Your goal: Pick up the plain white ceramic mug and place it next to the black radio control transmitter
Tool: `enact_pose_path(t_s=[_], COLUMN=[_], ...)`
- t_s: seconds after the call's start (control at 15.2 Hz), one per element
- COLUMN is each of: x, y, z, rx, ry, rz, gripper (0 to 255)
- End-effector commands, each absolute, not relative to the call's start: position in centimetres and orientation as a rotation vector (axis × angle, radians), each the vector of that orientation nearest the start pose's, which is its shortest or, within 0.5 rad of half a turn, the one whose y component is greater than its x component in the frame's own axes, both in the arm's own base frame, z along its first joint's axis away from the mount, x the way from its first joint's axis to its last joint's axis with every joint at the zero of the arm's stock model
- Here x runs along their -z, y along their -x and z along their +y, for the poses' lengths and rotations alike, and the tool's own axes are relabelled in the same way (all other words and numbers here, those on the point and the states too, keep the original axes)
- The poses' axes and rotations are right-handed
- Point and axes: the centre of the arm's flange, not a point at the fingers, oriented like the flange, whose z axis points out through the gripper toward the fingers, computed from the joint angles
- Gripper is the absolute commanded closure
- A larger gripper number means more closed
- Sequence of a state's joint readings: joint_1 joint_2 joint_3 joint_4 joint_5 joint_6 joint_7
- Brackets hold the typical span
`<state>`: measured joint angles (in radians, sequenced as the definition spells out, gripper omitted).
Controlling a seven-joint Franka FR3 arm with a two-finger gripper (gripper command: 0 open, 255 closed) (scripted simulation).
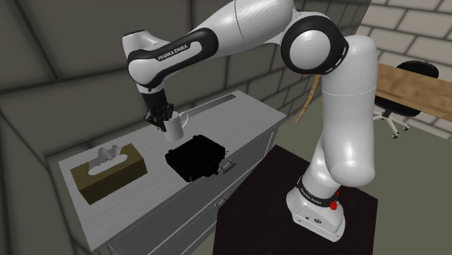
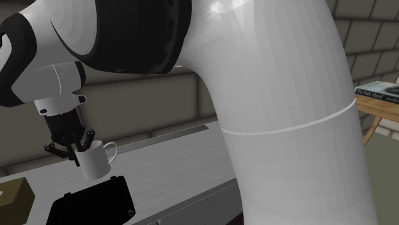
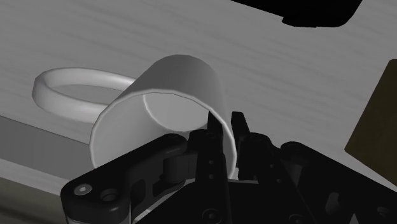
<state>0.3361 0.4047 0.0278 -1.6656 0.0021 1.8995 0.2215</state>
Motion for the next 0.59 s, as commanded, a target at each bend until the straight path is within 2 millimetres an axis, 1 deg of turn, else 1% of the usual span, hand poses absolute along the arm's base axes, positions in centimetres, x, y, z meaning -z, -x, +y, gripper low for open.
enact_pose_path(t_s=[0.0, 0.13, 0.2, 0.53], x=[-35.91, -35.91, -35.91, -35.91], y=[-60.37, -60.37, -60.37, -60.37], z=[22.83, 22.83, 22.83, 22.83], rx=[-0.265, -0.265, -0.265, -0.265], ry=[3.159, 3.159, 3.159, 3.159], rz=[-0.222, -0.222, -0.222, -0.222], gripper=[255, 255, 0, 0])
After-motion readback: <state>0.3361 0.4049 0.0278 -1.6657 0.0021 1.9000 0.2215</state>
